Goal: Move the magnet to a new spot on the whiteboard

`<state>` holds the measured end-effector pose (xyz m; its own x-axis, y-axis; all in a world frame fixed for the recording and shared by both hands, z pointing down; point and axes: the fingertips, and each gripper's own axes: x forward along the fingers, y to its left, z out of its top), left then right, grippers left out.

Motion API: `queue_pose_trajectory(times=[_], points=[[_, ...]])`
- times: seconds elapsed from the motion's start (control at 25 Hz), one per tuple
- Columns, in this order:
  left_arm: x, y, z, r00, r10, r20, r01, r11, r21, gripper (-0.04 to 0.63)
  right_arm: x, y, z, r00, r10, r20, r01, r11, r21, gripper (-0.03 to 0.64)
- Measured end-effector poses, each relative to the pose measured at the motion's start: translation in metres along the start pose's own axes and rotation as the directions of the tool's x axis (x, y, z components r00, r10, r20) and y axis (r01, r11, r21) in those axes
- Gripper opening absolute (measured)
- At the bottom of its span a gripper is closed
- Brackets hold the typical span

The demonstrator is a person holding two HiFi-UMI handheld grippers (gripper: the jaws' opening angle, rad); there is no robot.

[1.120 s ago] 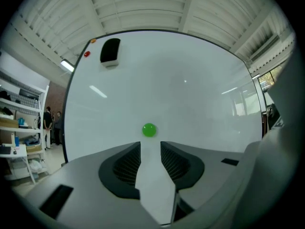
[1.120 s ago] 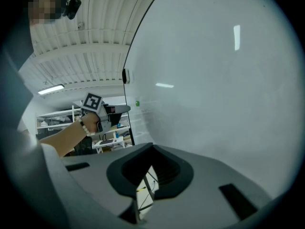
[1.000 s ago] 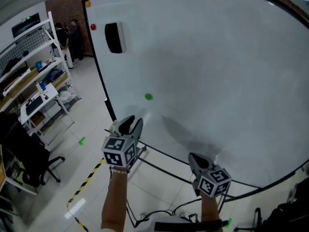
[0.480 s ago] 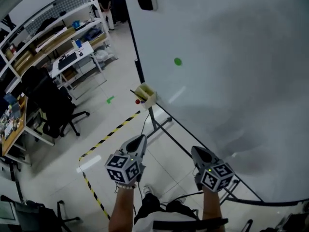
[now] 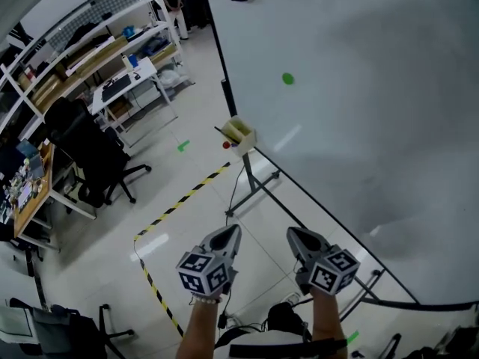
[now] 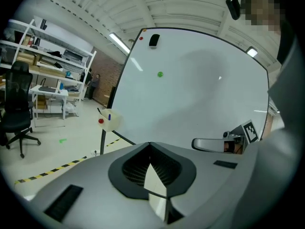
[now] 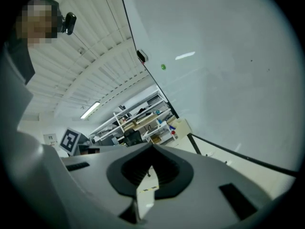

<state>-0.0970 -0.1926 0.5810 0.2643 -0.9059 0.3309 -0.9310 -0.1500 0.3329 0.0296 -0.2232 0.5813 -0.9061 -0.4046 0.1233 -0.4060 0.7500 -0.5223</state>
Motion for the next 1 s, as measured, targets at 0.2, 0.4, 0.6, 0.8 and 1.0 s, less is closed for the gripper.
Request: queue_pose_trajectory(times=[0.2, 0.4, 0.6, 0.8, 1.0], points=[[-0.050, 0.011, -0.013, 0.998, -0.063, -0.012, 0.063, 0.998, 0.019, 0.000, -0.002, 0.052, -0.024, 0.998, -0.015, 0.060, 0.011, 0.998, 0.061, 0.005], [-0.082, 0.008, -0.009, 0.993, -0.119, -0.025, 0.120, 0.992, 0.043, 0.000, -0.027, 0.081, -0.030, 0.981, -0.155, 0.118, 0.149, 0.987, 0.059, 0.005], [-0.152, 0.016, -0.022, 0.981, -0.189, -0.046, 0.191, 0.981, 0.044, 0.000, -0.050, 0.151, -0.064, 0.949, -0.277, 0.153, 0.276, 0.961, 0.028, 0.005], [-0.214, -0.002, -0.038, 0.960, -0.267, -0.079, 0.273, 0.959, 0.072, 0.000, -0.086, 0.212, -0.084, 0.904, -0.387, 0.181, 0.392, 0.920, 0.012, 0.005], [-0.240, -0.022, -0.046, 0.948, -0.309, -0.075, 0.314, 0.947, 0.070, 0.000, -0.112, 0.241, -0.083, 0.882, -0.430, 0.195, 0.445, 0.895, -0.040, 0.005]])
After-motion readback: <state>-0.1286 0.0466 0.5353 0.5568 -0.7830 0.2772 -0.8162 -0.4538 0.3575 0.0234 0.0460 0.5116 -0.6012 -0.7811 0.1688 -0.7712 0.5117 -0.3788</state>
